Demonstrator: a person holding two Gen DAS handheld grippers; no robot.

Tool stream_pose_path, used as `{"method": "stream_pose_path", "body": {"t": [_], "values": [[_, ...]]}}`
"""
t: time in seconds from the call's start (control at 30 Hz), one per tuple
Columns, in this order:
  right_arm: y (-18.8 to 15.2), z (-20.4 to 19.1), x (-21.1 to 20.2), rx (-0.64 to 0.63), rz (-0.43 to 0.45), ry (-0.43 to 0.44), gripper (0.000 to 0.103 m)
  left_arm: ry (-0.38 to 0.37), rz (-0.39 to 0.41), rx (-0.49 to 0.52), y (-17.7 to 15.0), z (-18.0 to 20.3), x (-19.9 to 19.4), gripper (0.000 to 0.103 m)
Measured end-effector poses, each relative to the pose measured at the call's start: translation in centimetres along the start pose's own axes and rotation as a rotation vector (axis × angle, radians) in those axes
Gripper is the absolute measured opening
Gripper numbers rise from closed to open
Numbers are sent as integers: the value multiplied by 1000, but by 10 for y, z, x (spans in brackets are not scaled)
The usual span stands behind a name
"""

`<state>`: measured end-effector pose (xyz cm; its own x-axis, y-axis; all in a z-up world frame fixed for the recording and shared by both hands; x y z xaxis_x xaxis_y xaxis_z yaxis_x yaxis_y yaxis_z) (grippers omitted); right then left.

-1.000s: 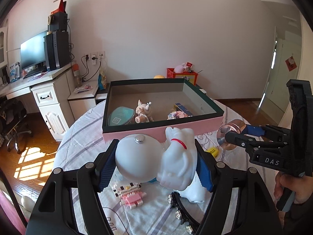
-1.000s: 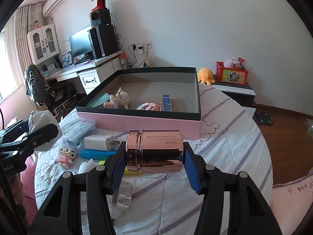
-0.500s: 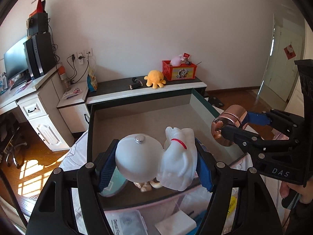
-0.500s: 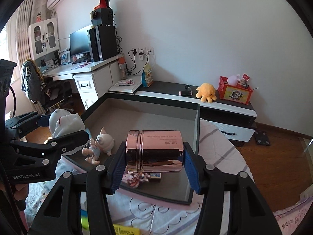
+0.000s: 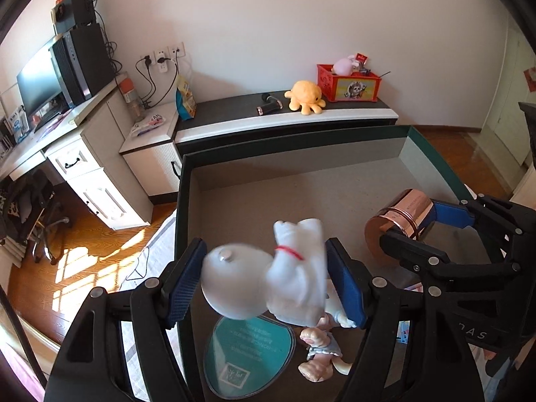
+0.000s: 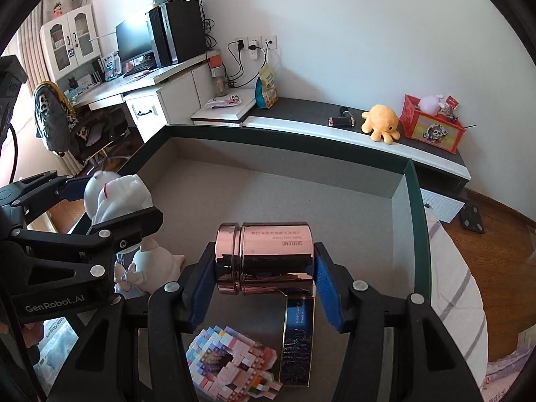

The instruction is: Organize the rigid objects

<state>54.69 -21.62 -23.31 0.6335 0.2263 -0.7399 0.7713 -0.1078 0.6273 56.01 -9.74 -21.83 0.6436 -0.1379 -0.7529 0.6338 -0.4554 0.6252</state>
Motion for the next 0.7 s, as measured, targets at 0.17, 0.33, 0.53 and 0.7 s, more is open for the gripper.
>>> {"method": "stream_pose_path", "body": {"t": [0.17,0.33,0.53,0.7], "values": [[-3,2,-16,38,33,19,64,-12,50,-28,-2,-4,-24,83],[-3,1,-73,81,158,-2,84,2,172,-48,-6,-2,-88,96],[-31,-15,-170,60,312,-14,91,148,367,-53,-34,11,-192,103],[-76,-31,-247,56,454,-23,103,235,449,-102,-83,32,-262,103]]}}
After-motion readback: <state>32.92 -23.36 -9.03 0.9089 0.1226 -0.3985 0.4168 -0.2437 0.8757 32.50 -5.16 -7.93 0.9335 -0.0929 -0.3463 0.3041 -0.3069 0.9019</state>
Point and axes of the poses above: each gripper's, at about its wrist camera, not at the fingertips, and x roughly the way its jaws point, z to its right, y to its top, the point moved 6 cm from there along x, roughly the way its jaws point, and after that the axes turned 13 degrees about x, right-handed, at the moved point
